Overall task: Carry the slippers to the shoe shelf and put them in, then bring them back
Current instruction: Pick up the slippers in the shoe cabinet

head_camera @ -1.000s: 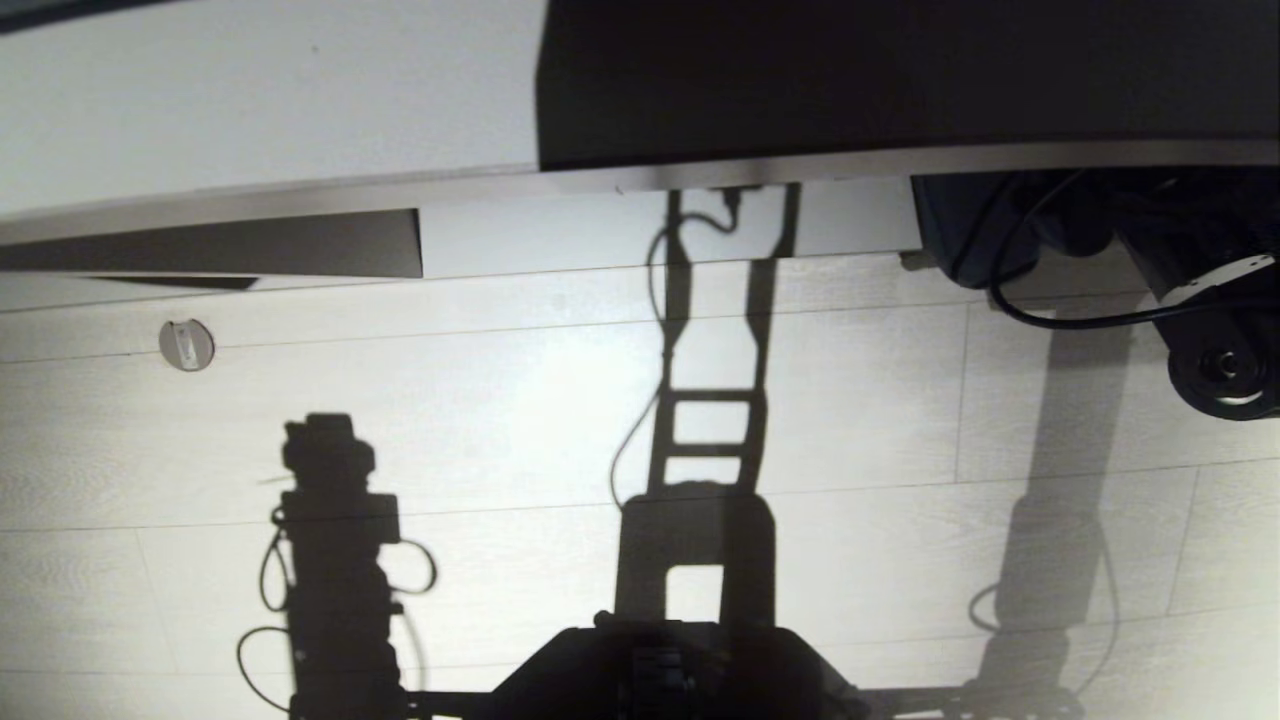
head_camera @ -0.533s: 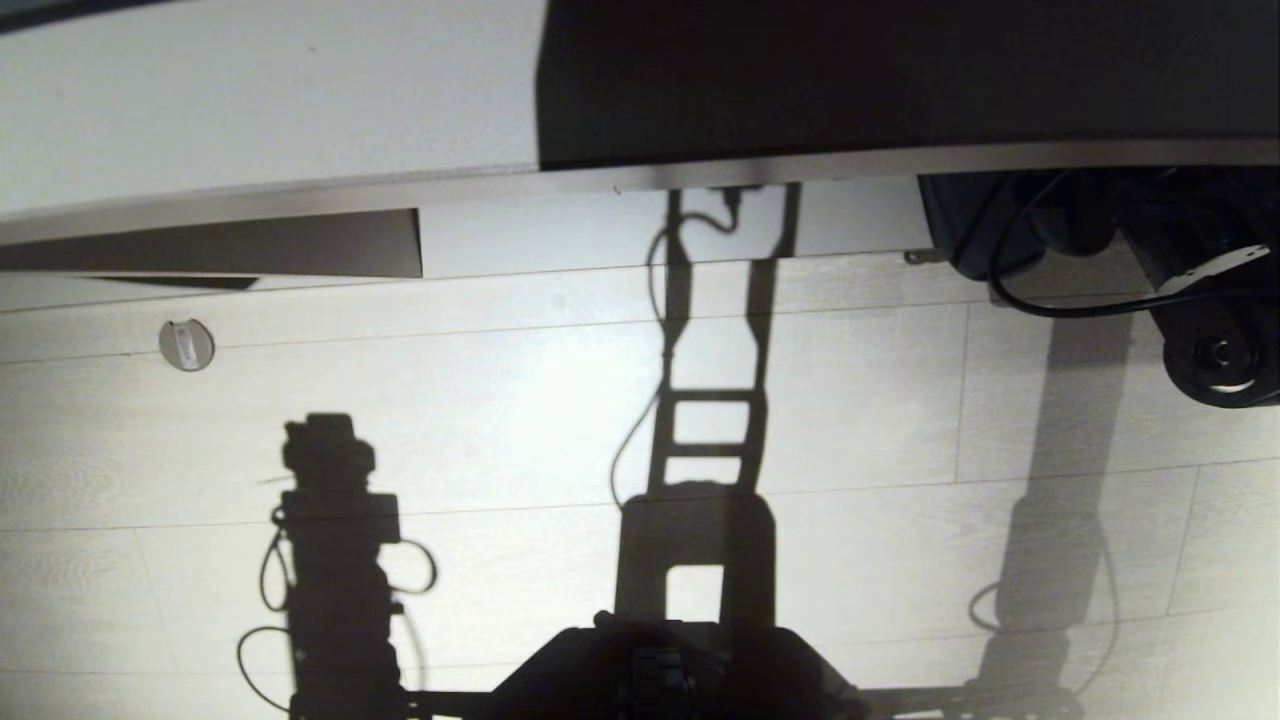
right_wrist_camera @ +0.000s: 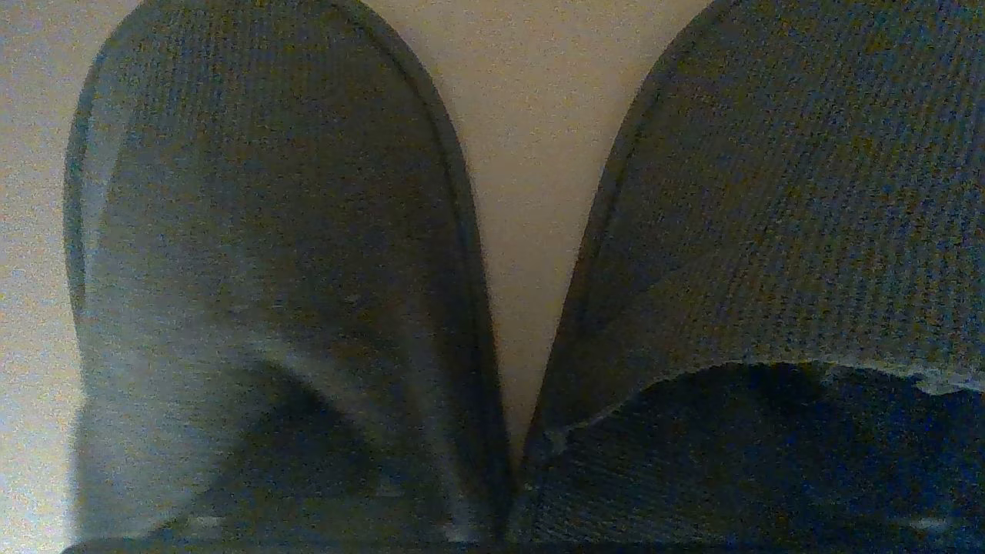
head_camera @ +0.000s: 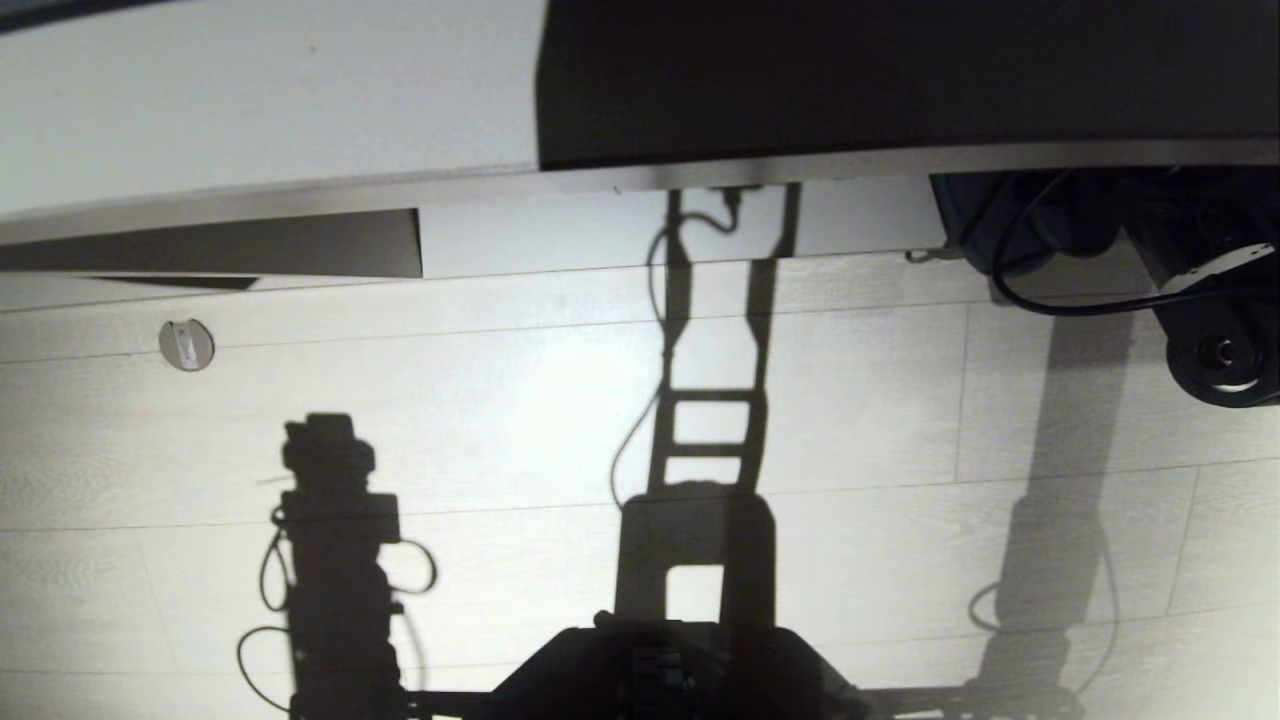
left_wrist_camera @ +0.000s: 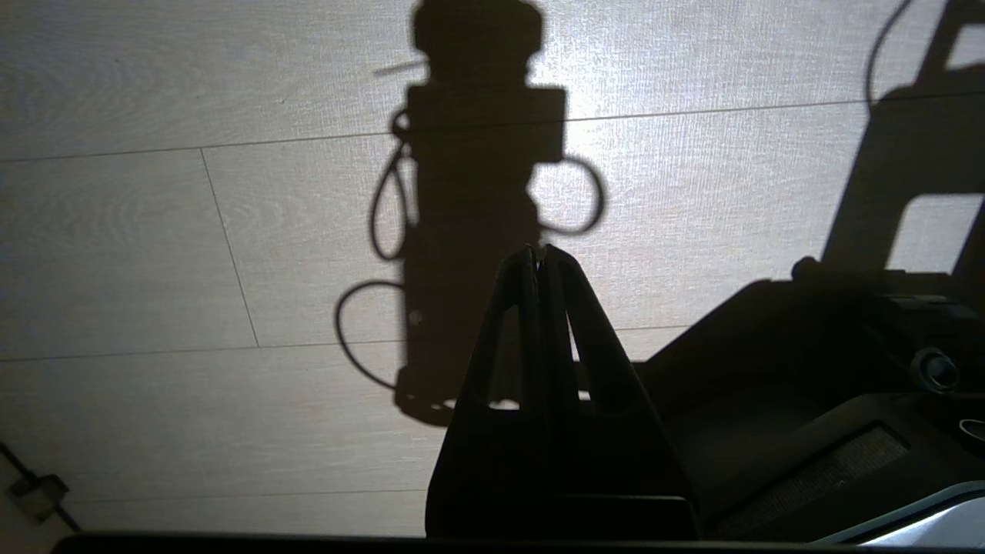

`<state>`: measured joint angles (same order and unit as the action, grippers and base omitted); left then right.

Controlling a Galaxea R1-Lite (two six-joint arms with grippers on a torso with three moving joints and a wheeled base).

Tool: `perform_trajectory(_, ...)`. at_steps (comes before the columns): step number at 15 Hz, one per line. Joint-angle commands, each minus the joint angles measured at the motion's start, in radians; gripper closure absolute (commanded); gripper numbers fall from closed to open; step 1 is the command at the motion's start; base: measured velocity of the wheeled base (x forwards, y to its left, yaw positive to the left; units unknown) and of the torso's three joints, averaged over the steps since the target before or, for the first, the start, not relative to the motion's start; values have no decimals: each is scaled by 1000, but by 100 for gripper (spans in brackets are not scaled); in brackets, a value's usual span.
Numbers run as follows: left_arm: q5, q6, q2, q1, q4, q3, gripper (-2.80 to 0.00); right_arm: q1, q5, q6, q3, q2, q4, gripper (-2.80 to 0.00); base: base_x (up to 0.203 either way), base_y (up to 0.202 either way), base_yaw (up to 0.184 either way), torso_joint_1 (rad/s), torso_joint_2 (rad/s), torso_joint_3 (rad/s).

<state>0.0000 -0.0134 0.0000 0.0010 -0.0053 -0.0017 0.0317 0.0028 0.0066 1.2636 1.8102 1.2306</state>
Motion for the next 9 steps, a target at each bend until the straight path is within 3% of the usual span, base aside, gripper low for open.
perform_trajectory(1, 0, 0, 1, 1, -1, 0, 0, 1, 0, 0, -3, -3, 6, 0, 0, 0, 0, 0, 0, 0)
perform_trajectory(9, 0, 0, 0, 1, -1, 0, 0, 1, 0, 0, -9, -8, 6, 0, 0, 0, 0, 0, 0, 0)
